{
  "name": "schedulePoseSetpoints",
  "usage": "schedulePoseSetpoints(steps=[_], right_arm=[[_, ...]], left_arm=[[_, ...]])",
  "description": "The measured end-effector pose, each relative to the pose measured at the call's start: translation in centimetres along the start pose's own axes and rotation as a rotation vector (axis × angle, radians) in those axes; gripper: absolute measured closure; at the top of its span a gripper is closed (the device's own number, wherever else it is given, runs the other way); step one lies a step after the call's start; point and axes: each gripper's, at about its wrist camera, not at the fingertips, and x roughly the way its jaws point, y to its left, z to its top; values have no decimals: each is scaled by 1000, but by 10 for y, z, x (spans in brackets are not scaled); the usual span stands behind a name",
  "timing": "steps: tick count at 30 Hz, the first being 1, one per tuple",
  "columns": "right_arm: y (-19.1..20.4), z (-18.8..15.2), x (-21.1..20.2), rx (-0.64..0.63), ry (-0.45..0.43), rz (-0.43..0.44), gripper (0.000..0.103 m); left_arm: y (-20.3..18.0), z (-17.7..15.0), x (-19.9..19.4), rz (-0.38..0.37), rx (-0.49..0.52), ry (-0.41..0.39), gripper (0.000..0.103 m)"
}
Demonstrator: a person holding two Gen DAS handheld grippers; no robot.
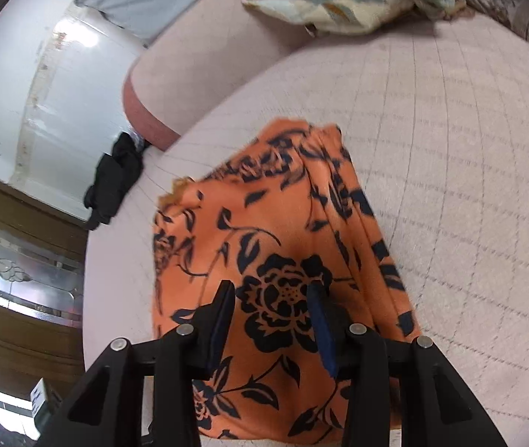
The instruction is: Fold small clothes
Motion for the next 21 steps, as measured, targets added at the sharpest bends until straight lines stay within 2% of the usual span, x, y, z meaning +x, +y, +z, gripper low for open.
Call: schedulePoseSetpoints(steps=[3, 8, 14, 21], right_arm=[[0, 3, -19, -13, -56, 14, 44], [-15, 10, -27, 22, -55, 13, 40], [-37, 15, -19, 85, -11, 26, 39], [-49, 19, -23, 109, -16, 46, 39]], left_arm=[[-3, 2, -1, 5, 9, -8, 10], [-4, 7, -3, 0, 18, -19, 10], [11, 22, -2, -108, -29, -7, 10], [30, 32, 8, -21, -93, -15, 10]])
